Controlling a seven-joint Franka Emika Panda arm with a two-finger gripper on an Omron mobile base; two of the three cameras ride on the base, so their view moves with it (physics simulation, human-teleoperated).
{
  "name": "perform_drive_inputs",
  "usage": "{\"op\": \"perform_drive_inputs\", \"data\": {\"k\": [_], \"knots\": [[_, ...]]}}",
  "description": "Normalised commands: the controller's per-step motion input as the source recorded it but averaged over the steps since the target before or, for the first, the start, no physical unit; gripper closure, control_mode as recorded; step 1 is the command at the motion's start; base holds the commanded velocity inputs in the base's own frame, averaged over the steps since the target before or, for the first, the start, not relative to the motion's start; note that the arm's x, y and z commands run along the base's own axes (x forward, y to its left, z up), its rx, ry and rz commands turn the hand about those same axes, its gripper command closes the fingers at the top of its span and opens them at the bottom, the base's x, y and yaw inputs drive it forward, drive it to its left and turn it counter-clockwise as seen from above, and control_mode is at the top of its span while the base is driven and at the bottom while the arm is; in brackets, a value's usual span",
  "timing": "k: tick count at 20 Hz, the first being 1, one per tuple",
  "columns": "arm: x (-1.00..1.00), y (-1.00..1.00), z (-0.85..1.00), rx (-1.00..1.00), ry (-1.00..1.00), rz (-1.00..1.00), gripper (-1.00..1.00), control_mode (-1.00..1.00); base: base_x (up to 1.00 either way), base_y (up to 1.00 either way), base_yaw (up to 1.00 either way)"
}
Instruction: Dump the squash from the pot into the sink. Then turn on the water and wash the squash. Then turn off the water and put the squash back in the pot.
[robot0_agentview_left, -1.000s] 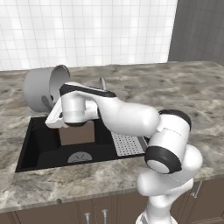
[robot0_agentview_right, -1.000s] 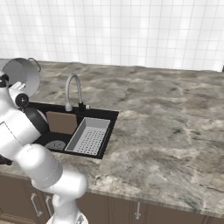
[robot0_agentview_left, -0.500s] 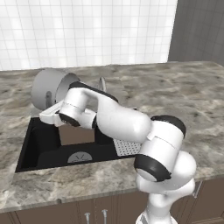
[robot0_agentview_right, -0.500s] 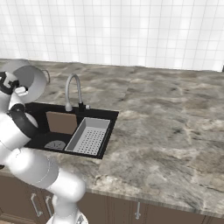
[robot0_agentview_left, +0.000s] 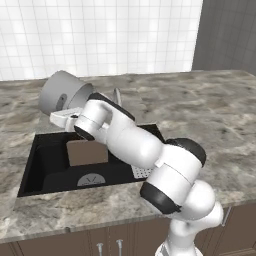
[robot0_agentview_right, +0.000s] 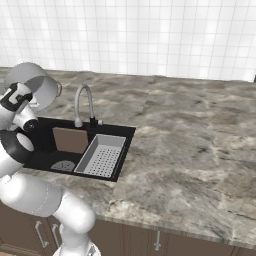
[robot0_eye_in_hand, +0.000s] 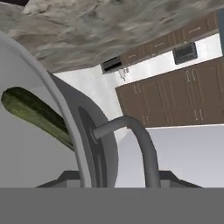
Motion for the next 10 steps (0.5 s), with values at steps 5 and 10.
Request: {"op": "perform_drive_inputs", "data": {"k": [5, 10], "knots": [[0.06, 0.0, -0.02, 0.43, 0.11, 0.01, 1.0, -1.0, 0.0, 0.0, 0.0], [0.0, 0.0, -0.11, 0.42, 0.1, 0.02, 1.0, -1.0, 0.0, 0.0, 0.0]]}}
